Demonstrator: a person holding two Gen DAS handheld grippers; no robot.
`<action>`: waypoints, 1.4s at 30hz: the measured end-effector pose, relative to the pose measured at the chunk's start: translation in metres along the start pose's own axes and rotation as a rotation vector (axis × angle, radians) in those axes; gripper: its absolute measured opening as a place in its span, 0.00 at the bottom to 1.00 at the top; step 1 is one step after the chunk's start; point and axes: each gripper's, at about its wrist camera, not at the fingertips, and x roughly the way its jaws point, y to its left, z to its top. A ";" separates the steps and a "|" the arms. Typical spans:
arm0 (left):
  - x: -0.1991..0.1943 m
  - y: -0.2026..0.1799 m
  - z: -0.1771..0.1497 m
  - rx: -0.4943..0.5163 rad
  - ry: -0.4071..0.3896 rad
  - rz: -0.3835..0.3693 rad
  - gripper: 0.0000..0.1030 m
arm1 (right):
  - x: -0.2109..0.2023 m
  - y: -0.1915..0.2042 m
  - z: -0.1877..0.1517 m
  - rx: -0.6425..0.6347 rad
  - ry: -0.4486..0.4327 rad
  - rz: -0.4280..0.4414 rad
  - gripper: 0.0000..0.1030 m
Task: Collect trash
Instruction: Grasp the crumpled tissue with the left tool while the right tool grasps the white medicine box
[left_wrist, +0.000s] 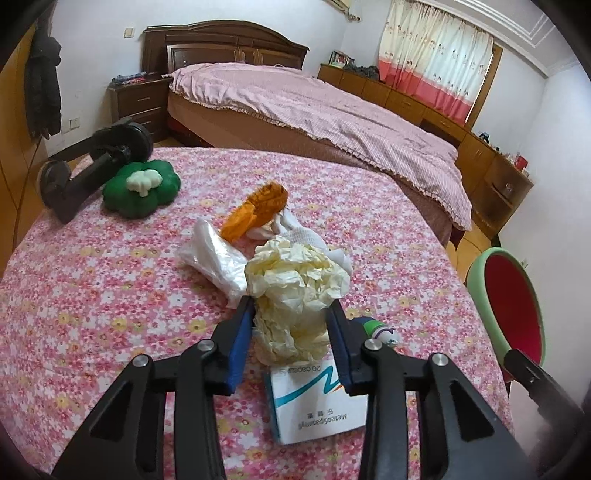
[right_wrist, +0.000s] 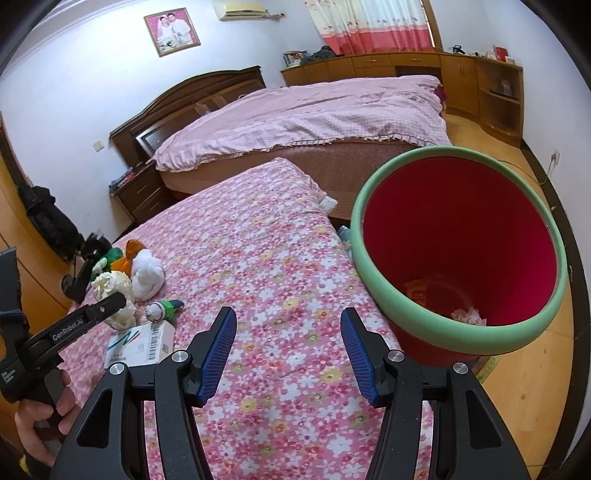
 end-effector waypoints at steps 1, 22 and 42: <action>-0.003 0.001 0.001 -0.002 -0.005 0.001 0.38 | -0.001 0.003 0.000 -0.006 -0.001 0.004 0.58; -0.053 0.087 -0.019 -0.101 -0.042 0.143 0.38 | 0.019 0.081 -0.020 -0.108 0.092 0.131 0.79; -0.058 0.135 -0.037 -0.212 -0.042 0.129 0.38 | 0.067 0.153 -0.048 -0.245 0.198 0.107 1.00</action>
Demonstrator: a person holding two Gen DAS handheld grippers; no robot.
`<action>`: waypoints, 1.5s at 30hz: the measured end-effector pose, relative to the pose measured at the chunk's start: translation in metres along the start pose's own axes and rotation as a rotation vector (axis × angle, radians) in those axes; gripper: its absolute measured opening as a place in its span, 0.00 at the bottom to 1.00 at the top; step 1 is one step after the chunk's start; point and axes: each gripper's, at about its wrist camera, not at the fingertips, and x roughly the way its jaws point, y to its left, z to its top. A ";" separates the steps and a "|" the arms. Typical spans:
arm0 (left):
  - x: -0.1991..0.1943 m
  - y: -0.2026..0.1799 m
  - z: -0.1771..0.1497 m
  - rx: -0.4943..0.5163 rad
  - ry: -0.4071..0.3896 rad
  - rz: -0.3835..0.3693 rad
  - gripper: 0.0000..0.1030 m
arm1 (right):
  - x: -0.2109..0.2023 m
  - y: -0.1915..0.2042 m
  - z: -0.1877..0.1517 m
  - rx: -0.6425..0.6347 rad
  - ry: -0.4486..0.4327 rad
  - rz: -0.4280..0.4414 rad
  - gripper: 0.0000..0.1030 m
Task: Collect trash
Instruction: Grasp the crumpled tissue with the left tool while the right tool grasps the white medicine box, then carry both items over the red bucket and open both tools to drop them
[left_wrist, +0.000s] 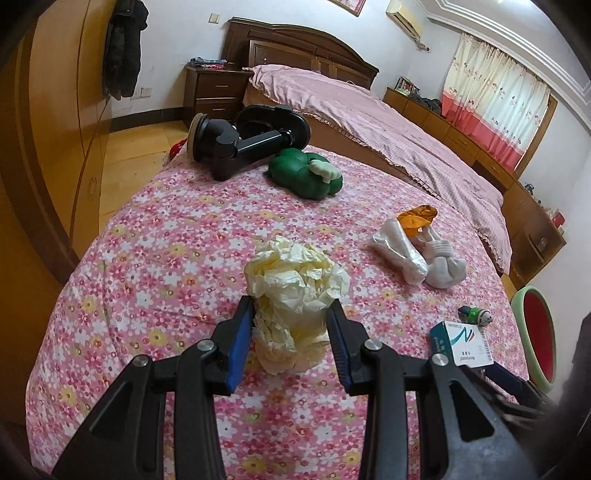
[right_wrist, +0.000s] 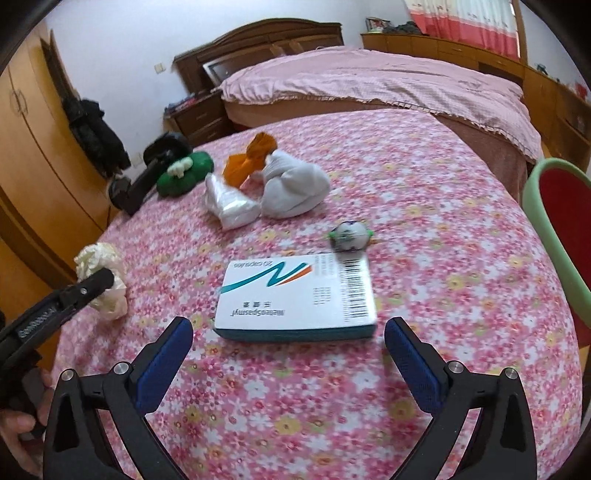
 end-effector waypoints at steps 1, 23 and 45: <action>0.000 0.001 0.000 -0.002 0.000 -0.002 0.38 | 0.004 0.003 0.000 -0.006 0.009 -0.018 1.00; -0.003 0.002 -0.006 -0.006 0.008 -0.013 0.38 | -0.009 -0.003 -0.012 0.012 -0.032 -0.036 0.88; -0.039 -0.040 -0.016 0.084 -0.041 -0.035 0.38 | -0.088 -0.010 -0.022 -0.011 -0.210 0.020 0.88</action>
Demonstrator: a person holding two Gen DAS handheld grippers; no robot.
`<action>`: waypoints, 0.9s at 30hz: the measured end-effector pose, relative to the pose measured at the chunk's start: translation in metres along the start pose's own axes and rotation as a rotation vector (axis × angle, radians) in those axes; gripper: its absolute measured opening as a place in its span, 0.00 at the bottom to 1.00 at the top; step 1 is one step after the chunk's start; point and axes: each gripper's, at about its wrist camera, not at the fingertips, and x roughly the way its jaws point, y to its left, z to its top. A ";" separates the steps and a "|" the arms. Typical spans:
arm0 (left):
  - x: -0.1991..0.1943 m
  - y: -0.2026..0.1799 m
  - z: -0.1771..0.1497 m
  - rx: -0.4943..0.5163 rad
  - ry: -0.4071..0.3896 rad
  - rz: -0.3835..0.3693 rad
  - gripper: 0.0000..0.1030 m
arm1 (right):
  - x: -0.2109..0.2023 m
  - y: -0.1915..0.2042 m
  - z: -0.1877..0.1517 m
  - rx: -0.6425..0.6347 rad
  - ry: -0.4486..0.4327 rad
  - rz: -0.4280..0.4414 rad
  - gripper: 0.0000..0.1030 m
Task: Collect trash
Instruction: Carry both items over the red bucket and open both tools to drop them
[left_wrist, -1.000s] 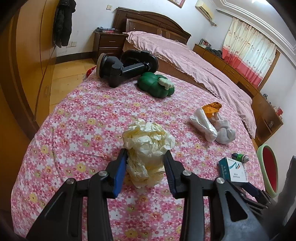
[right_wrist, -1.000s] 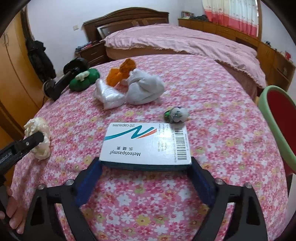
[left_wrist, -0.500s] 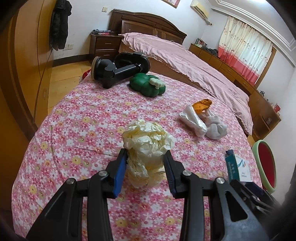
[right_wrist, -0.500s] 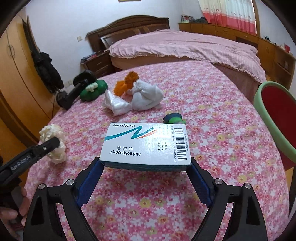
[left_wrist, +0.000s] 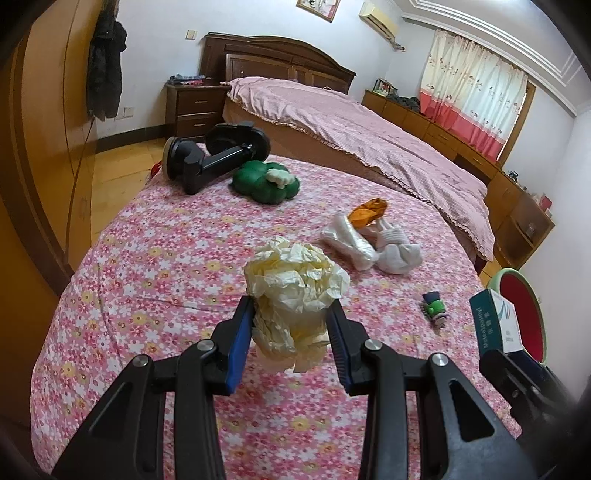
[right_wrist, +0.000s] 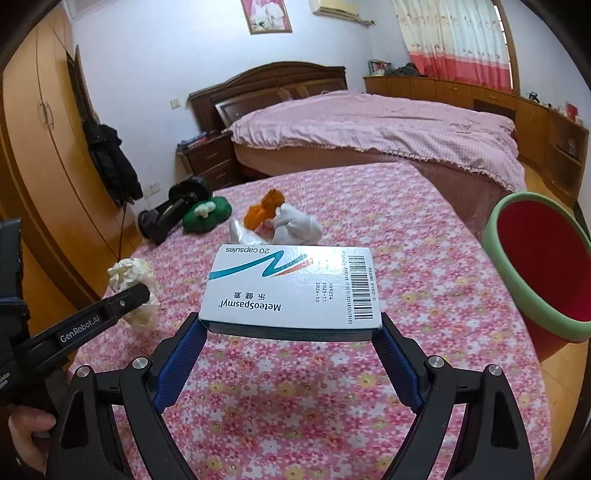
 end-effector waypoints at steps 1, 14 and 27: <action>-0.001 -0.003 0.000 0.006 -0.002 -0.002 0.38 | -0.003 -0.002 0.000 0.003 -0.005 -0.001 0.88; -0.008 -0.049 0.005 0.100 -0.019 -0.032 0.38 | -0.032 -0.044 0.006 0.074 -0.076 -0.043 0.88; -0.002 -0.118 0.011 0.233 -0.031 -0.093 0.38 | -0.057 -0.099 0.010 0.162 -0.135 -0.120 0.88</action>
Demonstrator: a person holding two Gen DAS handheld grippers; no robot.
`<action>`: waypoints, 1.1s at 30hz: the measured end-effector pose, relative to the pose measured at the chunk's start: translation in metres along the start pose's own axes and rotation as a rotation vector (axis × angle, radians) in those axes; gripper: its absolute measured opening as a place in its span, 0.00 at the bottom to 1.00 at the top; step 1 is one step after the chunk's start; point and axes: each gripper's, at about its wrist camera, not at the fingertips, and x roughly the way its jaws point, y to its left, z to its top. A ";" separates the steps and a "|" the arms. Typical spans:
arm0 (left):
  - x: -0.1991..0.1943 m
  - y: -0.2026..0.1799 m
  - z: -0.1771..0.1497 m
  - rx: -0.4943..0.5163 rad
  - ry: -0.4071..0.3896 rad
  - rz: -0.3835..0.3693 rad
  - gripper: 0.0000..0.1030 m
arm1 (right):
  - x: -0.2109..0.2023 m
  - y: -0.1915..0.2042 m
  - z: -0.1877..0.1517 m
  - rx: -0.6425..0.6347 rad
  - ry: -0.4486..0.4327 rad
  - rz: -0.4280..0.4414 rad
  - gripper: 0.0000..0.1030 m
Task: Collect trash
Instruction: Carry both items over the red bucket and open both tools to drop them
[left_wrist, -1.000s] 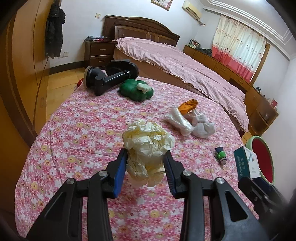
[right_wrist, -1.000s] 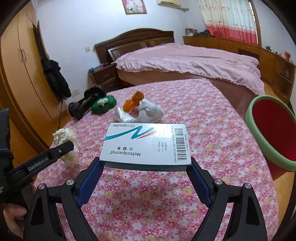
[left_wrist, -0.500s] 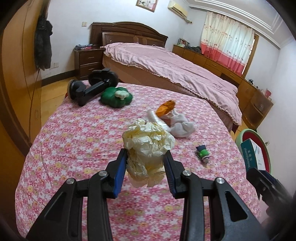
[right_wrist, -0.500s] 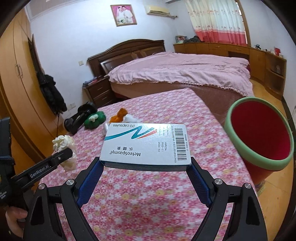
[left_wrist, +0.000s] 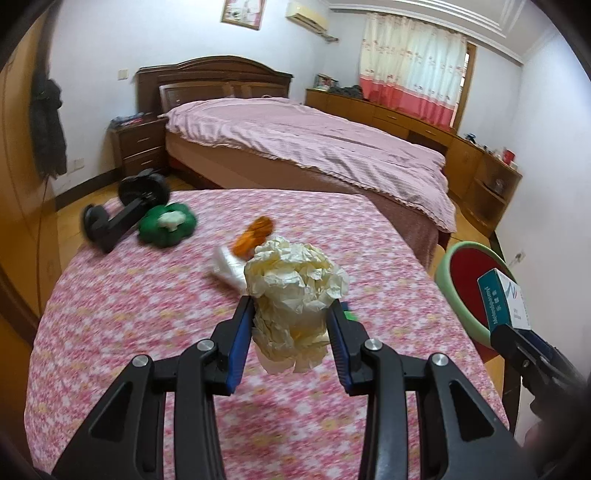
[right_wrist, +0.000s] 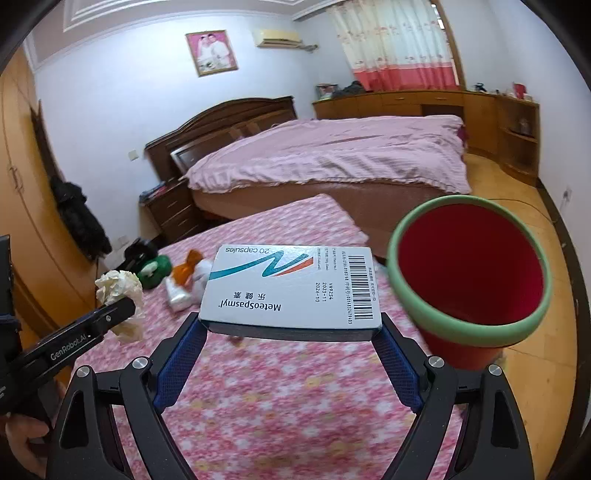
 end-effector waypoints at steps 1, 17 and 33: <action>0.002 -0.007 0.002 0.013 0.000 -0.007 0.38 | -0.001 -0.005 0.001 0.007 -0.005 -0.008 0.88; 0.045 -0.107 0.027 0.183 0.008 -0.131 0.38 | -0.006 -0.083 0.020 0.113 -0.046 -0.129 0.88; 0.096 -0.192 0.030 0.264 0.065 -0.327 0.38 | 0.015 -0.152 0.023 0.187 0.004 -0.228 0.88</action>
